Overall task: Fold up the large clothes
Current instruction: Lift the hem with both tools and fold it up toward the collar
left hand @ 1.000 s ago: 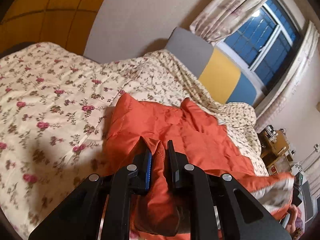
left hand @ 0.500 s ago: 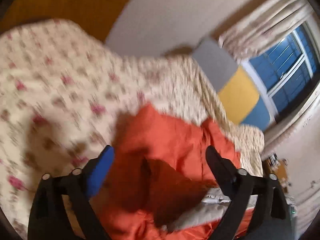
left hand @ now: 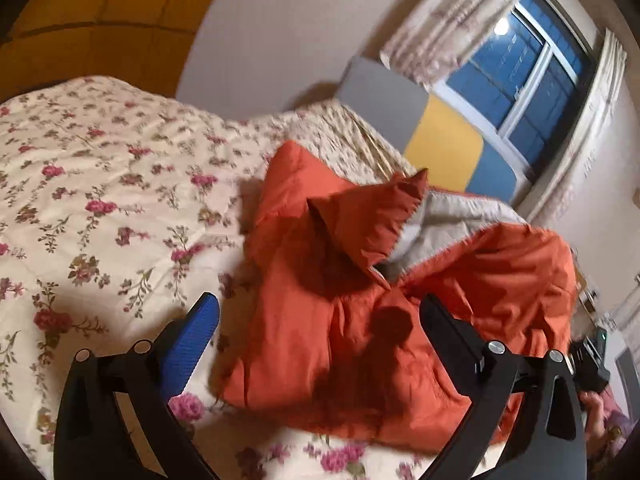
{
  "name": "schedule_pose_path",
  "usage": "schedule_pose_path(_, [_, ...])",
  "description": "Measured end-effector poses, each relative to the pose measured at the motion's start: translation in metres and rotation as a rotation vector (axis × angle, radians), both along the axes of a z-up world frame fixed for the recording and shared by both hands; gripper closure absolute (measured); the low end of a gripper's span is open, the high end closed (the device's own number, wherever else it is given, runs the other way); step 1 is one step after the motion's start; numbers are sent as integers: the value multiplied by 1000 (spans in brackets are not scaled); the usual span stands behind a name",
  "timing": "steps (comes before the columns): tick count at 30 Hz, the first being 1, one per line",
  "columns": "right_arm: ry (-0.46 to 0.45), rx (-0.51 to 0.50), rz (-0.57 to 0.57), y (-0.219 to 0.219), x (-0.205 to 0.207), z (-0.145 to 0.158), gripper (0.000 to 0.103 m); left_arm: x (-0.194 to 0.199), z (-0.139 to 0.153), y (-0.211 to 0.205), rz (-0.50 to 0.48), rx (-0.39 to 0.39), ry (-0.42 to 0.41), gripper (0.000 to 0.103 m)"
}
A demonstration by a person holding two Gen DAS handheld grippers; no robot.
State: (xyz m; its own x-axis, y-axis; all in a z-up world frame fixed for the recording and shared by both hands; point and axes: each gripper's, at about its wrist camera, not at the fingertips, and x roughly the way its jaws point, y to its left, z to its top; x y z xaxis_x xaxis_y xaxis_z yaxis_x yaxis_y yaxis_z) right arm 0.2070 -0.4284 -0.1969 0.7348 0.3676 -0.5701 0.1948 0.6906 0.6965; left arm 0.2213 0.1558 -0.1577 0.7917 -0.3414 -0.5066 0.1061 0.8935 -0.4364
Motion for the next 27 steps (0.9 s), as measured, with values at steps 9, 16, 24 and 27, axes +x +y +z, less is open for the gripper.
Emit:
schedule_pose_path(9, [11, -1, 50, 9, 8, -3, 52, 43, -19, -43, -112, 73, 200, 23])
schedule_pose_path(16, [-19, -4, 67, 13, -13, 8, 63, 9, -10, -46, -157, 65, 204, 50])
schedule_pose_path(24, [-14, 0, 71, 8, -58, 13, 63, -41, -14, -55, -183, 42, 198, 50])
schedule_pose_path(27, [-17, 3, 67, 6, -82, 15, 63, -61, -13, -55, -209, 50, 192, 50])
